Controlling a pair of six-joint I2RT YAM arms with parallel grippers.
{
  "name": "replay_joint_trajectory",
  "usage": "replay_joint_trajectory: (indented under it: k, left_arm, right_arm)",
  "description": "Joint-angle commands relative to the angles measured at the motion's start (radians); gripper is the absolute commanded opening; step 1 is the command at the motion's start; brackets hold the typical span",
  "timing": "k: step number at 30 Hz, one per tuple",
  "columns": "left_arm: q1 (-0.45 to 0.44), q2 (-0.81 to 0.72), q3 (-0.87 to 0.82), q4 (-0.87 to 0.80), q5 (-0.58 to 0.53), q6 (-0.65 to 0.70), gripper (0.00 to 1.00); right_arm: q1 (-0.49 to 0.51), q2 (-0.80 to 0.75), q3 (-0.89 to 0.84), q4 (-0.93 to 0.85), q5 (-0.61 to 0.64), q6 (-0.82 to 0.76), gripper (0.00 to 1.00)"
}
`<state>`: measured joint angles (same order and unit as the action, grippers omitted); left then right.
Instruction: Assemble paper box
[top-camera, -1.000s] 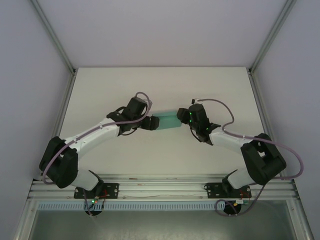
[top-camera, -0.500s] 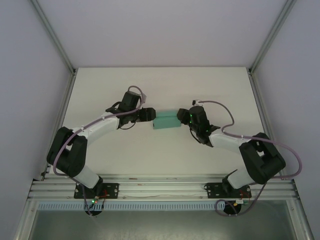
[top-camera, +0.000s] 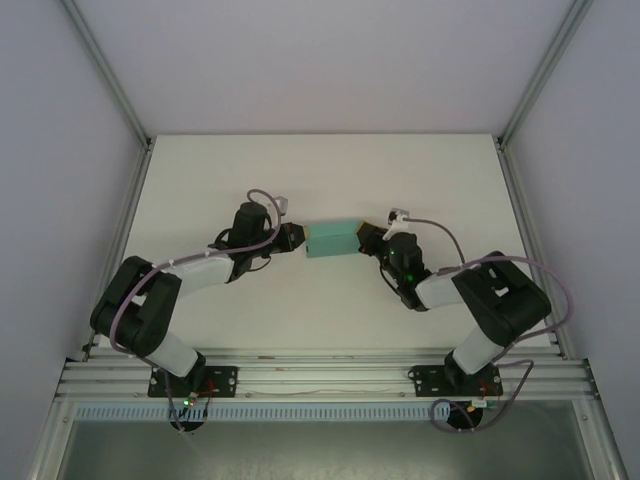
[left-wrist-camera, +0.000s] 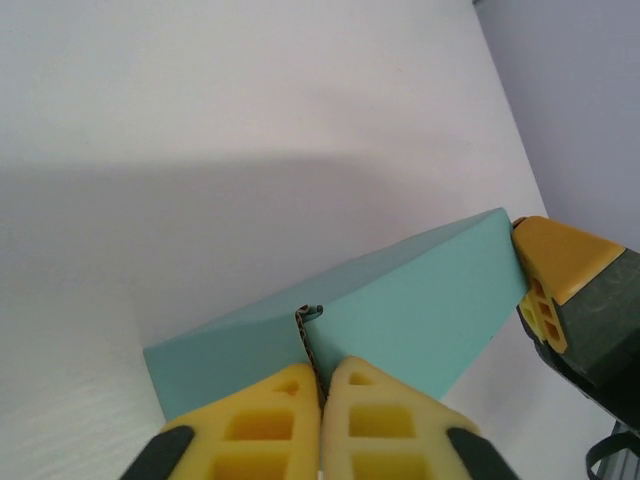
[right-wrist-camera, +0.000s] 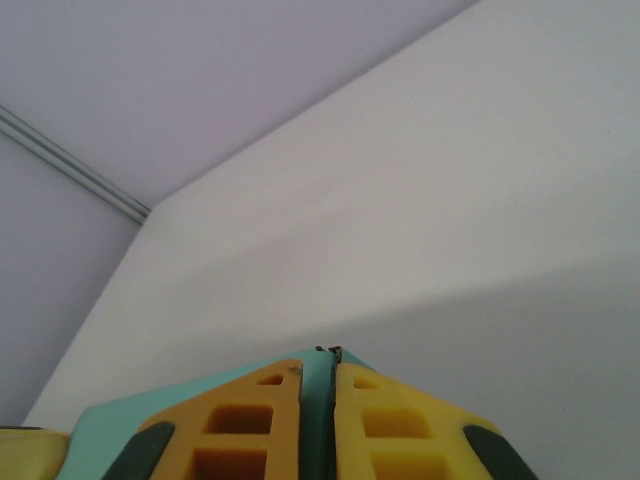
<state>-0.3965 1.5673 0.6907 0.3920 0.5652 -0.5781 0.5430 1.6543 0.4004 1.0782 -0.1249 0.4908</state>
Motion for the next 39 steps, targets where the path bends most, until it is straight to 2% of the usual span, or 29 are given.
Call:
replay_joint_trajectory:
  k: [1, 5, 10, 11, 12, 14, 17, 22, 23, 26, 28, 31, 33, 35, 39]
  left_arm:
    - [0.001, 0.099, -0.089, -0.189, -0.063, 0.000, 0.00]
    - [0.000, 0.078, -0.077, -0.211, -0.082, 0.016, 0.00]
    - [-0.001, 0.029, -0.005, -0.258, -0.083, 0.053, 0.00]
    - [-0.001, 0.020, 0.020, -0.277, -0.085, 0.060, 0.06]
    - [-0.001, 0.010, 0.049, -0.300, -0.086, 0.069, 0.19]
    - [-0.001, -0.003, 0.109, -0.346, -0.098, 0.087, 0.22]
    - [-0.001, -0.017, 0.208, -0.420, -0.118, 0.118, 0.39]
    - [-0.001, -0.058, 0.325, -0.517, -0.178, 0.166, 0.84]
    - [0.000, -0.073, 0.340, -0.539, -0.210, 0.176, 0.98]
    - [0.005, -0.117, 0.371, -0.602, -0.317, 0.192, 1.00]
    - [0.015, -0.148, 0.381, -0.640, -0.391, 0.201, 1.00]
    - [0.041, -0.204, 0.361, -0.668, -0.483, 0.210, 1.00]
    - [0.069, -0.248, 0.318, -0.656, -0.514, 0.206, 1.00]
    - [0.098, -0.287, 0.268, -0.645, -0.546, 0.189, 1.00]
    - [0.130, -0.334, 0.165, -0.637, -0.578, 0.135, 1.00]
  right_arm:
    - [0.006, 0.157, -0.150, -0.313, -0.038, -0.032, 0.05]
    - [0.006, 0.128, -0.140, -0.307, -0.060, -0.050, 0.00]
    - [0.006, -0.052, -0.007, -0.622, -0.020, -0.094, 0.02]
    - [0.005, -0.088, 0.028, -0.685, -0.017, -0.098, 0.05]
    - [0.007, -0.125, 0.072, -0.774, -0.008, -0.100, 0.10]
    - [0.006, -0.171, 0.162, -0.932, 0.013, -0.105, 0.23]
    - [0.007, -0.207, 0.277, -1.060, 0.016, -0.125, 0.39]
    - [0.005, -0.225, 0.430, -1.164, 0.042, -0.170, 0.57]
    - [0.006, -0.228, 0.459, -1.179, 0.043, -0.187, 0.63]
    - [0.005, -0.233, 0.532, -1.221, 0.017, -0.281, 0.76]
    - [0.005, -0.233, 0.573, -1.243, -0.047, -0.397, 0.84]
    - [0.005, -0.226, 0.606, -1.285, -0.284, -0.731, 1.00]
    - [0.005, -0.206, 0.640, -1.375, -0.410, -0.987, 1.00]
    - [0.005, -0.171, 0.688, -1.456, -0.433, -1.166, 1.00]
    - [0.006, -0.056, 0.812, -1.558, -0.408, -1.341, 1.00]
